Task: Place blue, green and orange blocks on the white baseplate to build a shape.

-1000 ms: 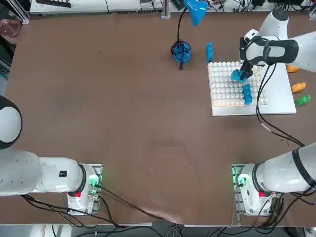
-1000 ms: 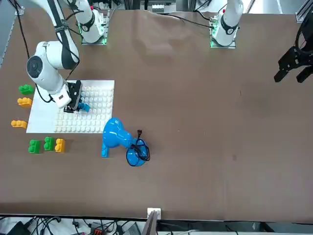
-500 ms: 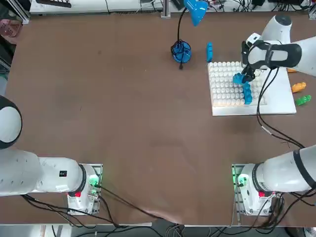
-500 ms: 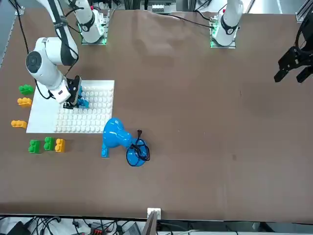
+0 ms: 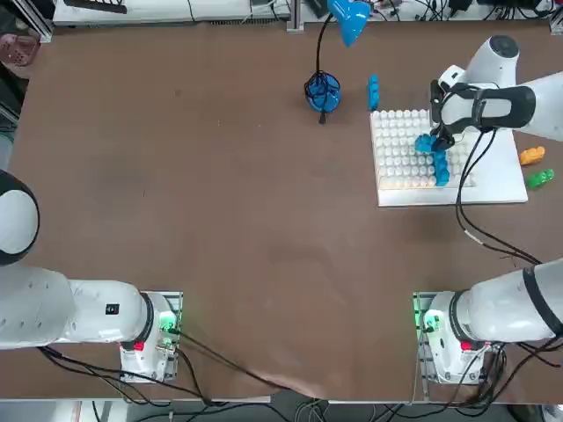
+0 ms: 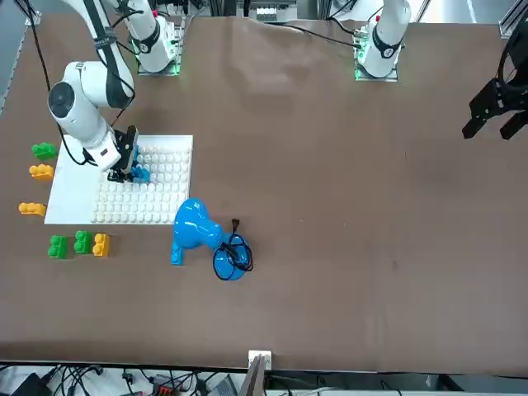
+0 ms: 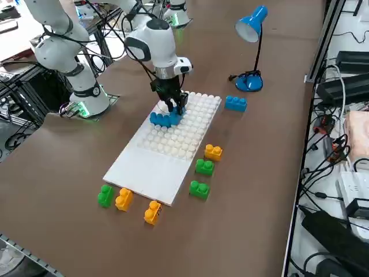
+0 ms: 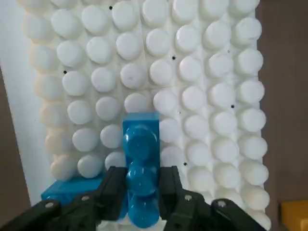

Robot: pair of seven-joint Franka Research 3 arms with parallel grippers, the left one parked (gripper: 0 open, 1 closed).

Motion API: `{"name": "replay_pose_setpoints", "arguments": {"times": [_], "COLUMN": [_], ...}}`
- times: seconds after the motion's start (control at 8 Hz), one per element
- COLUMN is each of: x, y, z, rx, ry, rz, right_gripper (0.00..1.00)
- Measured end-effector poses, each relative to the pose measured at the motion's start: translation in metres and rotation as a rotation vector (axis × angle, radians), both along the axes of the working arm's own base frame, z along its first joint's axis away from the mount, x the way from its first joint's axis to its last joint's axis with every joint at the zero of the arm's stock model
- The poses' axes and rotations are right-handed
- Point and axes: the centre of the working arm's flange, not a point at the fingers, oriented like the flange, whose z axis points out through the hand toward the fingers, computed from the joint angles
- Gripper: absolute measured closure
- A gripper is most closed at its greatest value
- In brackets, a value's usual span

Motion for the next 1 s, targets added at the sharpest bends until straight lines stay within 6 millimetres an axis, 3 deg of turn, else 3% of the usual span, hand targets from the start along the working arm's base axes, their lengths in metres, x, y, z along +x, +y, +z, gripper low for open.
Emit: {"name": "replay_pose_setpoints", "arguments": {"times": [1.0], "x": [-0.001], "y": [-0.005], "z": [-0.013], "rx": [-0.005], "ry": [0.005], "rz": [0.002], "right_gripper": [0.67]}}
